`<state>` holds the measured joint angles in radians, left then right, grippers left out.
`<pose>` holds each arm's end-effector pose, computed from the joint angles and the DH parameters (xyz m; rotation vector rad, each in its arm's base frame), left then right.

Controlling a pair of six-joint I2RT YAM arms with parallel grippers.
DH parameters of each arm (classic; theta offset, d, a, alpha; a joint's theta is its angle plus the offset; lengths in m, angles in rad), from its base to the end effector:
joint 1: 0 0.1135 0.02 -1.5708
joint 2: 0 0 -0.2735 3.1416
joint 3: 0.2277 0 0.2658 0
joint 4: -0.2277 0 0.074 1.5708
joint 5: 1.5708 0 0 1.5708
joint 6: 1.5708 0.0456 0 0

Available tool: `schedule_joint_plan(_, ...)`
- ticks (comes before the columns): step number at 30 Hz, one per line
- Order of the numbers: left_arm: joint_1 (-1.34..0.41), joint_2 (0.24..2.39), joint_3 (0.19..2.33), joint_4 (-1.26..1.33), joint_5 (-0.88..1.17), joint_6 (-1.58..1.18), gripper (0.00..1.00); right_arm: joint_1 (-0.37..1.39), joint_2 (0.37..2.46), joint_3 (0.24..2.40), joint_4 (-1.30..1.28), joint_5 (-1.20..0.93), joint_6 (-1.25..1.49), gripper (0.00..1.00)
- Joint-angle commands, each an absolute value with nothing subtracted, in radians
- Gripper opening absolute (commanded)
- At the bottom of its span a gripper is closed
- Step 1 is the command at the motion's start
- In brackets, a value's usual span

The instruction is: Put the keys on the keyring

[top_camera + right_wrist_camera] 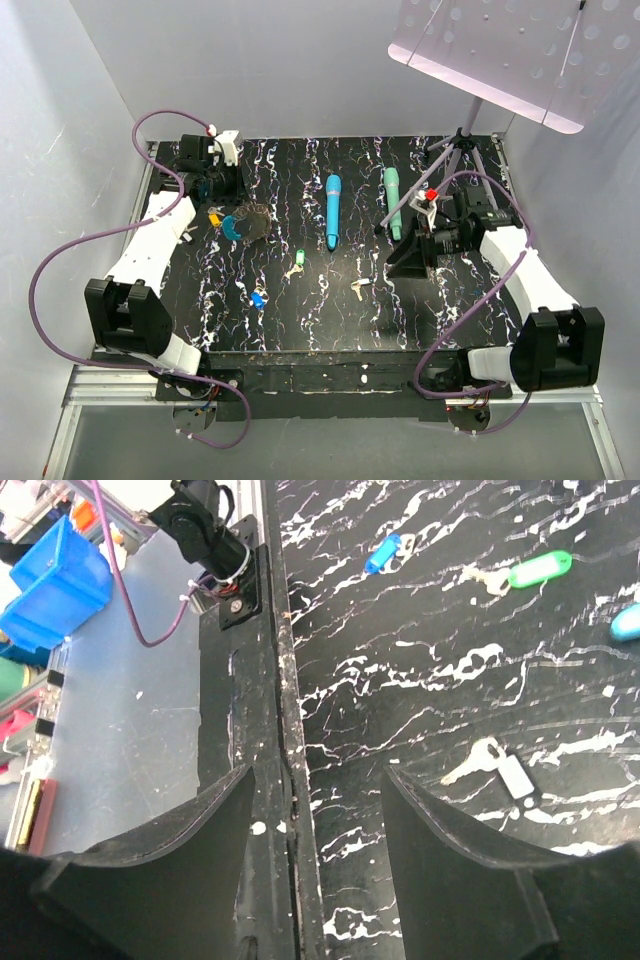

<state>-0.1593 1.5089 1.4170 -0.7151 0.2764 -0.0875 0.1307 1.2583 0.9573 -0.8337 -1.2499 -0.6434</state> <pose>0.3416 -0.0675 0.3373 0.2183 2.3738 -0.4462 0.2307 0.0740 0.2742 -1.0965 1.8064 1.3389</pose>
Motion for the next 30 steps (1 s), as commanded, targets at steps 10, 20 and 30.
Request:
schedule_joint_plan(10,-0.156,1.407,1.440,-0.749,0.360,-0.094,0.00,0.316,1.437,1.310,-1.154,-1.151,-0.901,0.61)
schedule_joint_plan(20,-0.149,1.358,1.402,-0.794,0.325,-0.040,0.00,0.505,1.641,1.662,-1.196,-1.015,-0.888,0.61)
schedule_joint_plan(30,-0.118,1.399,1.503,-0.828,0.397,-0.129,0.00,0.598,1.700,1.770,-1.049,-0.982,-0.721,0.61)
